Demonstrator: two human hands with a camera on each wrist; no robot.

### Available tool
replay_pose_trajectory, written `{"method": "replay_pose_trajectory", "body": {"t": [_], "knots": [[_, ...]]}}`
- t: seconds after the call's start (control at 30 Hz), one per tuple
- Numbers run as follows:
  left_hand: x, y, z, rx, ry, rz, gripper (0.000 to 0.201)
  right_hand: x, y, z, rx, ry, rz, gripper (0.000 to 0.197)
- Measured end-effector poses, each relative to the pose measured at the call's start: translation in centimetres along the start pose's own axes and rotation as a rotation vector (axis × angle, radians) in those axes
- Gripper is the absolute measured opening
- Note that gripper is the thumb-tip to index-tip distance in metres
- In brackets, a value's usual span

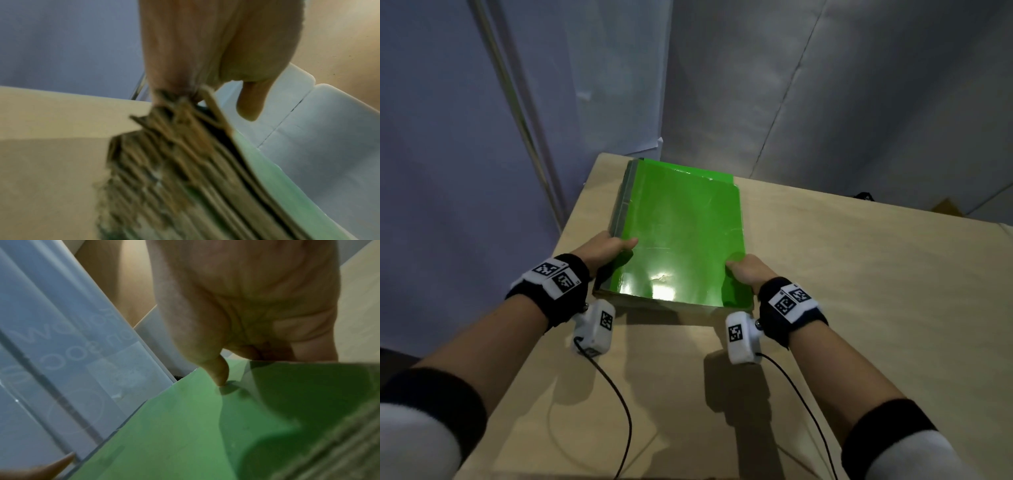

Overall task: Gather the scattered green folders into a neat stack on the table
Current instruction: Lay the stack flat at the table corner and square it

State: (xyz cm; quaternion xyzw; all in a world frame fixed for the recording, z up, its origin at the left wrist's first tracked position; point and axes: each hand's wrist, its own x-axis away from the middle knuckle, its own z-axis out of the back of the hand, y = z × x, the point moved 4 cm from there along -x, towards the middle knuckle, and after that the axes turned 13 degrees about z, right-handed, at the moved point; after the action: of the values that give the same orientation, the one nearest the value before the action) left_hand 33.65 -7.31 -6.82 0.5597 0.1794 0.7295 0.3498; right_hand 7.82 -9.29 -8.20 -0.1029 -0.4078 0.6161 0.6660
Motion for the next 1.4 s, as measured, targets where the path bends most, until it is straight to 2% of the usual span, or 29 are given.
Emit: {"method": "replay_pose_trajectory", "body": {"t": [0.03,0.07,0.13,0.2,0.23,0.33,0.4,0.53,0.6,0.7,0.97,1.13,1.2,1.3,1.4], "knots": [[0.2,-0.1,-0.1,0.020,0.006,0.001,0.028,0.3,0.0,0.1,-0.060,-0.009,0.004,0.023],[0.0,-0.4,-0.1,0.009,0.022,0.000,0.044,0.8,0.3,0.1,-0.119,-0.034,0.002,0.029],[0.0,-1.0,0.0,-0.107,0.069,0.000,0.087,1.8,1.2,0.4,-0.195,-0.095,0.011,0.065],[0.5,-1.6,0.0,-0.224,0.078,0.004,0.123,2.7,2.3,0.7,-0.133,-0.168,0.017,0.102],[1.0,-1.9,-0.2,-0.258,0.059,0.011,0.132,2.9,2.8,0.7,-0.084,-0.228,0.024,0.105],[2.0,-2.5,-0.6,-0.448,0.041,0.029,0.141,3.8,2.5,0.0,-0.009,-0.346,0.073,0.063],[2.3,-3.0,-0.8,-0.550,0.062,0.030,0.145,4.0,2.0,-0.2,0.078,-0.276,0.106,0.048],[2.0,-3.3,-0.9,-0.532,0.117,-0.016,0.138,3.6,2.1,-0.2,0.223,-0.129,0.094,0.053],[1.8,-3.3,-1.1,-0.505,0.131,-0.029,0.131,3.6,2.3,-0.1,0.254,-0.103,0.063,0.063],[1.6,-3.6,-1.0,-0.445,0.132,-0.029,0.125,3.6,2.1,-0.3,0.264,-0.072,0.058,0.063],[1.6,-3.7,-0.8,-0.387,0.173,-0.063,0.121,3.9,2.1,-0.7,0.225,-0.073,0.085,0.058],[2.2,-3.5,-0.5,-0.492,0.156,-0.009,0.114,4.8,2.7,0.1,0.114,-0.140,0.145,0.062],[2.6,-3.4,-0.2,-0.540,0.168,0.051,0.107,5.0,3.2,0.4,0.131,-0.141,0.141,0.056],[3.0,-3.4,-0.1,-0.545,0.206,0.068,0.097,5.2,3.3,0.3,0.190,-0.114,0.158,0.035],[3.0,-3.5,-0.4,-0.520,0.208,0.063,0.090,5.3,2.8,-0.2,0.235,-0.095,0.179,0.038]]}}
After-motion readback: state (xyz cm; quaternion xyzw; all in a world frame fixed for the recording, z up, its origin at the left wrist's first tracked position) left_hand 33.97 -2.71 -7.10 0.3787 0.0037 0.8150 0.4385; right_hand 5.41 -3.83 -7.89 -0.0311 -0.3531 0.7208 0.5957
